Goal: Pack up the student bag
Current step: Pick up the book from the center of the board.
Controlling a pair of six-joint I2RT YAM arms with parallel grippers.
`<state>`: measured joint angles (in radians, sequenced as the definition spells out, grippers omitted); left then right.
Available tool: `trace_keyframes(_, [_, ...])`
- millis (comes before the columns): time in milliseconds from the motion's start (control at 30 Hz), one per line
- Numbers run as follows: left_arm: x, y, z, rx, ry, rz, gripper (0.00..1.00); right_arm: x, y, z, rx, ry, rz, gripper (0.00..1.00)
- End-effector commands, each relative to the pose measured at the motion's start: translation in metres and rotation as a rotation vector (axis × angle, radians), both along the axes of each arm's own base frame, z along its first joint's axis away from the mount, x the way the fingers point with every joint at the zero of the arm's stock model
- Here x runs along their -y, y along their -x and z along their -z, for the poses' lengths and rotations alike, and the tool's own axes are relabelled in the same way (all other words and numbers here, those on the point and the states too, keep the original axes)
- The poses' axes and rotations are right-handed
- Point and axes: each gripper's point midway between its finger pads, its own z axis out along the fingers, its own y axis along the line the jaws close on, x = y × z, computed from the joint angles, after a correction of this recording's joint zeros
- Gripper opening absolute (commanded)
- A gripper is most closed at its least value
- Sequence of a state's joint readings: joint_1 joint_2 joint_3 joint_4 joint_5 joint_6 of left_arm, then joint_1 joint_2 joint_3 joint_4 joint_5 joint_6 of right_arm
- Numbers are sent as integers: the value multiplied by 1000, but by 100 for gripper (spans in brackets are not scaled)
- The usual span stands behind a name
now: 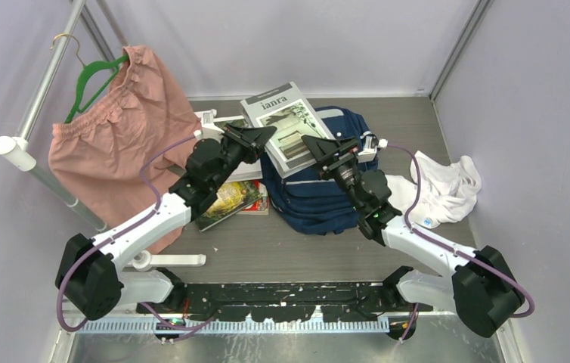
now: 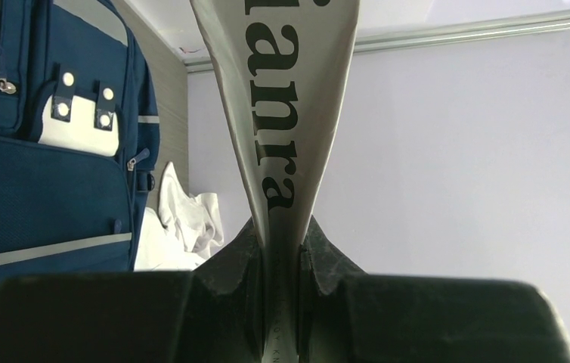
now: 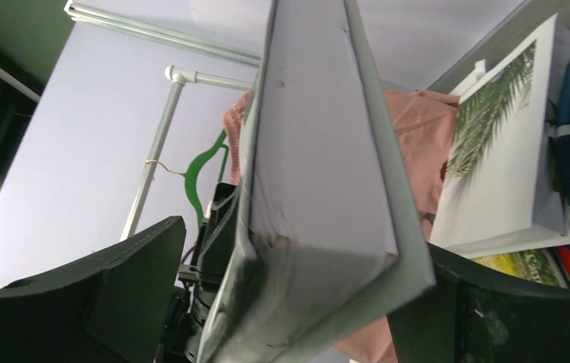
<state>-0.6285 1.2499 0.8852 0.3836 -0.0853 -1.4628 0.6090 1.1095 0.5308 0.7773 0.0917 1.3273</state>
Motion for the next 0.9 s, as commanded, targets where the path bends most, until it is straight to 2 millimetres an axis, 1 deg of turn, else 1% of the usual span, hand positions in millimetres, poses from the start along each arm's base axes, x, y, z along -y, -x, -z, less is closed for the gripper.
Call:
trace_keyframes(0, [-3, 11, -33, 82, 61, 17, 0, 1, 3, -54, 133, -107, -4, 95])
trace_keyframes(167, [-3, 12, -29, 75, 63, 21, 0, -2, 0, -54, 131, -130, -12, 83])
trace_keyframes(300, [-1, 14, -30, 83, 61, 35, 0, -5, -2, -51, 120, -146, -23, 71])
trace_keyframes(333, [0, 14, -30, 82, 61, 38, 1, -5, -2, -49, 117, -153, -26, 68])
trace_keyframes(433, [1, 13, -26, 77, 54, 41, 12, -4, -3, -49, 118, -174, -27, 59])
trace_keyframes(467, [2, 13, -25, 76, 51, 45, 16, -3, -3, -47, 112, -183, -24, 53])
trace_keyframes(500, [2, 13, -25, 77, 49, 45, 22, -2, -2, -49, 120, -194, -21, 49])
trace_keyframes(567, [2, 13, -24, 81, 42, 43, 33, 2, -2, -46, 117, -200, -15, 38])
trace_keyframes(633, [0, 13, -24, 85, 25, 34, 46, 6, -1, -45, 116, -200, -6, 31])
trace_keyframes(667, [-2, 12, -22, 79, 11, 26, 52, 10, 0, -44, 118, -198, 0, 30])
trace_keyframes(733, [-5, 13, -19, 71, -30, 13, 62, 21, 2, -45, 122, -196, 17, 26])
trace_keyframes(800, [-9, 14, -17, 71, -85, 3, 71, 38, 3, -43, 113, -181, 46, 24])
trace_keyframes(867, [-13, 16, -13, 69, -149, -5, 74, 60, 5, -39, 97, -156, 83, 23])
